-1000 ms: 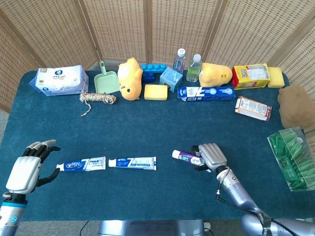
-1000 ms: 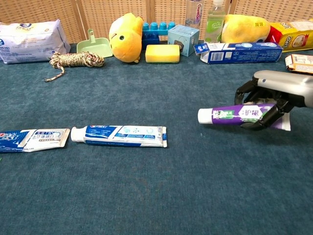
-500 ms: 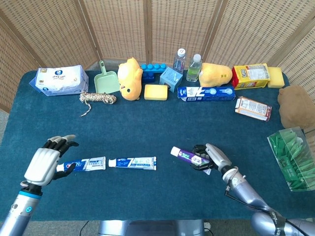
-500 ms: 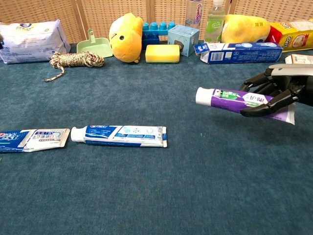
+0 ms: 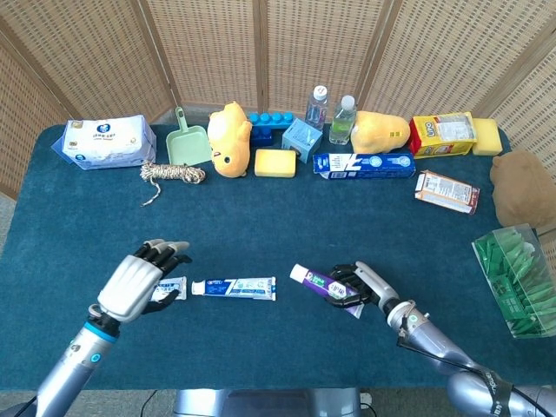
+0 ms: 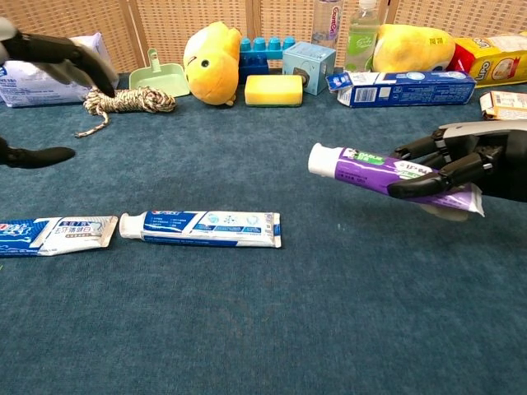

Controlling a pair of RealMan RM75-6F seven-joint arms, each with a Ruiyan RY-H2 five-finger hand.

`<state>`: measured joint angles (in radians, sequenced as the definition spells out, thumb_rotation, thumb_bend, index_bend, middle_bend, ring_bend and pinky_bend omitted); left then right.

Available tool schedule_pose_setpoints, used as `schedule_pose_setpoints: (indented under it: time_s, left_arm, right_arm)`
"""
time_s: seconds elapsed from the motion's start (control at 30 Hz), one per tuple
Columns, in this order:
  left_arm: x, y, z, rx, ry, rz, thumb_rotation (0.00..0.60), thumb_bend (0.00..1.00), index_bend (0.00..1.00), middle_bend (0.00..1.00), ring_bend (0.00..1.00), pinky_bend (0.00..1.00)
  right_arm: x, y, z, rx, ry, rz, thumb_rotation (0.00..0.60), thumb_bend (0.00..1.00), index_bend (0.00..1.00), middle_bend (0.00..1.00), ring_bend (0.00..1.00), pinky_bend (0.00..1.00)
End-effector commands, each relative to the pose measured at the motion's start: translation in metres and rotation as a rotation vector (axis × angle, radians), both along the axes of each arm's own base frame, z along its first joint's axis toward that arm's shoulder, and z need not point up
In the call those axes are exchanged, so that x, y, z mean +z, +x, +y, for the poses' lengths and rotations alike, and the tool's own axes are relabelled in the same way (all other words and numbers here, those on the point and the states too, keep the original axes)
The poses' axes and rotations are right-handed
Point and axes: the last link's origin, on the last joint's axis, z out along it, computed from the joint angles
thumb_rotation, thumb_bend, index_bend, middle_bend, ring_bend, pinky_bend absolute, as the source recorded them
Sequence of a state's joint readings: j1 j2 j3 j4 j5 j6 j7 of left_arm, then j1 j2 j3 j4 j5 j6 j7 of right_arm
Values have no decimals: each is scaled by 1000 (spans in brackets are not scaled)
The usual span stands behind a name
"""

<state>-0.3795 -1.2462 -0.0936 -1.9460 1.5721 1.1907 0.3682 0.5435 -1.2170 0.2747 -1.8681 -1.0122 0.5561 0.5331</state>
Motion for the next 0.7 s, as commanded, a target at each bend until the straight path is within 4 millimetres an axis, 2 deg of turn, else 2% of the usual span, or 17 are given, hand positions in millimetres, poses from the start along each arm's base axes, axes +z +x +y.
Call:
schedule_pose_setpoints:
  time_s: [0.03,0.17,0.3,0.6,0.7]
  left_arm:
    - [-11,10,4,-58,-3,12,600,262,273,226,231,226]
    - [-21,19,7,-89,-18,4,600,261,267,225,232,228]
    - [-23,21,7,-84,-20,-9,600,262,267,225,233,229]
    - [-17,13,5,-38,-4,-10,600,261,266,226,235,229]
    - [-14,7,5,9,-3,-29,600,262,266,228,239,231]
  right_arm:
    - [0,7,2,-17,41,-35,600,375,904,747,714,801]
    - [-1,12,3,-16,73,-52,600,376,904,747,714,801]
    - [-2,10,2,4,54,-34,600,377,903,747,715,802]
    - [-6,6,1,-51,23,-52,600,378,903,747,714,802]
    - [-7,4,-2,9,-49,1,600,379,903,747,715,801]
